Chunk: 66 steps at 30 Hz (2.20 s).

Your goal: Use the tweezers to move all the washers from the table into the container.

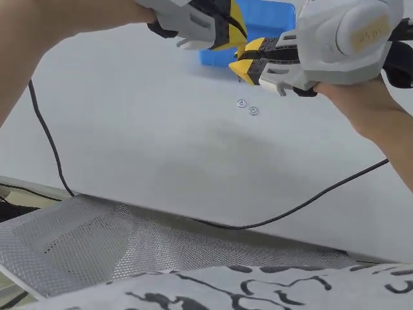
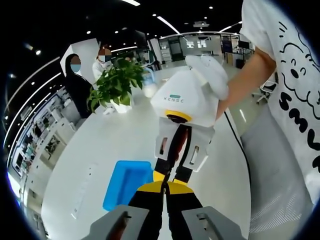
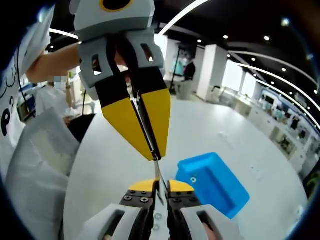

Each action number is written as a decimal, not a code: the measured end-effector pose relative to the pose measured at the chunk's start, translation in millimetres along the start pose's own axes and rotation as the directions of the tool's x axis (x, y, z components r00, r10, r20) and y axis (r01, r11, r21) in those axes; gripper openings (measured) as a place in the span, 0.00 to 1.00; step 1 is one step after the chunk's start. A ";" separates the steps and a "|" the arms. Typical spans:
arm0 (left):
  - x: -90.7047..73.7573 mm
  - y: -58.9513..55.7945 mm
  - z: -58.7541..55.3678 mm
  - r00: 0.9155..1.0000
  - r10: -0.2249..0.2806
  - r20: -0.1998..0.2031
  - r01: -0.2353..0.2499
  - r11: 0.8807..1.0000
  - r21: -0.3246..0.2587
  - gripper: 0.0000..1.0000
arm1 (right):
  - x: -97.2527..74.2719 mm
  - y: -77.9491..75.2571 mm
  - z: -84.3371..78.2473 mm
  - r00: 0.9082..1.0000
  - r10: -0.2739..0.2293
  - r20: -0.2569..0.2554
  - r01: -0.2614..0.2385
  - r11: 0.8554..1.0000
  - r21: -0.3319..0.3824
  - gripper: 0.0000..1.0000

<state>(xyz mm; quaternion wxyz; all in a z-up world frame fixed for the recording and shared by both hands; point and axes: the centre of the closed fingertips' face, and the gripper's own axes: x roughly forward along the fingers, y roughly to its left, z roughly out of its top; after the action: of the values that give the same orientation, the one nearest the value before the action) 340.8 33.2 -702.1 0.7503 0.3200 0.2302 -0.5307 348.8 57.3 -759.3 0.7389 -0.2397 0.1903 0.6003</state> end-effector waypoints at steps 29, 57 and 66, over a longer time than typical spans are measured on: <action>31.4 -8.0 -17.9 0.997 -0.064 -0.029 0.063 0.997 -0.045 0.00 | 15.0 2.4 -36.5 0.998 0.047 -0.031 -0.043 0.993 0.112 0.05; 40.4 -13.8 -20.4 0.995 -0.083 -0.062 0.081 0.996 -0.043 0.00 | 19.1 5.7 -45.0 0.995 0.028 -0.100 -0.026 1.000 0.017 0.03; 25.6 -9.9 3.8 0.998 -0.053 -0.035 0.052 0.998 -0.031 0.00 | 6.9 0.1 -28.4 0.998 0.015 -0.058 -0.011 0.998 0.070 0.03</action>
<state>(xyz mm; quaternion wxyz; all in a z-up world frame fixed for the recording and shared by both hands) 339.9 11.6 -719.4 0.7367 0.3117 0.2598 -0.5409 350.3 46.3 -786.3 0.7370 -0.2303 0.2342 0.5908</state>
